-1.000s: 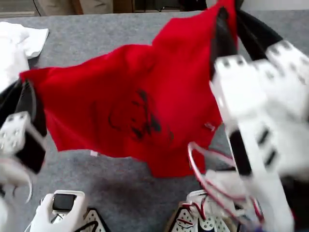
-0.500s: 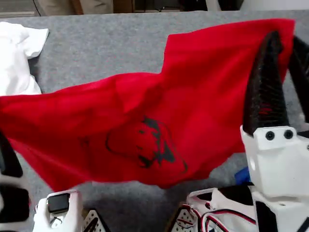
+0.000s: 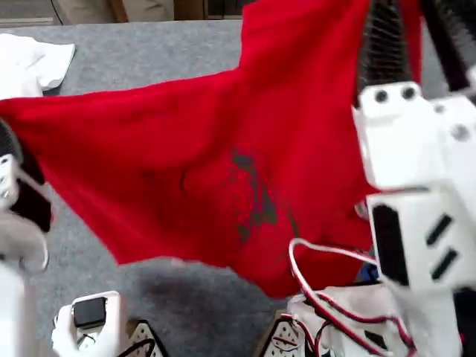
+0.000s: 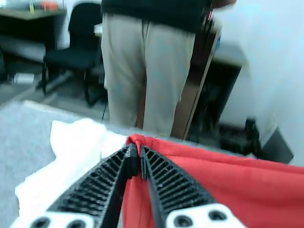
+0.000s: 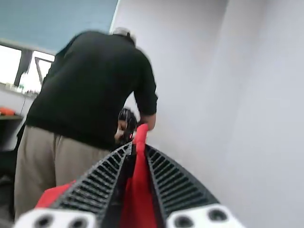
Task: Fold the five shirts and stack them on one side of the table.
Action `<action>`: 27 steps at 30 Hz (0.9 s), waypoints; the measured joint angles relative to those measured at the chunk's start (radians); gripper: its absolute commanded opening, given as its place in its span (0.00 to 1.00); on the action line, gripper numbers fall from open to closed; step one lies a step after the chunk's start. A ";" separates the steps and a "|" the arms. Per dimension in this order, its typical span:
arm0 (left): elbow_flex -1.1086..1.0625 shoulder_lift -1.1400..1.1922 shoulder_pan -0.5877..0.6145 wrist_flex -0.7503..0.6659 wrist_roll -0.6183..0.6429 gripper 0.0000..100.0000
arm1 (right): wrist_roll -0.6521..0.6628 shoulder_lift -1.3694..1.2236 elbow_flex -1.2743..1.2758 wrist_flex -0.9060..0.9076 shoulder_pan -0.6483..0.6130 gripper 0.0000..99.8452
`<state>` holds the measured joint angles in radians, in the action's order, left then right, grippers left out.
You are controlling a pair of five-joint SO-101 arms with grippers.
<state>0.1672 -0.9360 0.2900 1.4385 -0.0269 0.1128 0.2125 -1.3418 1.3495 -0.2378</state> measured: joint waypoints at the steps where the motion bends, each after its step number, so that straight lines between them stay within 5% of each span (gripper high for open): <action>1: -0.044 0.000 0.000 -0.015 0.000 0.02 | 0.000 -0.003 0.025 0.014 0.000 0.01; 8: -0.425 0.008 0.000 -0.272 0.000 0.02 | 0.000 -0.117 0.318 -0.011 0.066 0.01; 19: -0.924 0.011 -0.017 -0.813 0.000 0.02 | 0.000 -0.374 0.683 -0.446 0.178 0.01; 27: -1.117 0.011 -0.120 -0.957 0.000 0.02 | 0.000 -0.479 0.706 -0.497 0.180 0.01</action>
<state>-0.9498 -0.9252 0.1703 0.4810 -0.0269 0.1128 -0.2662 -0.6360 0.8523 -0.0583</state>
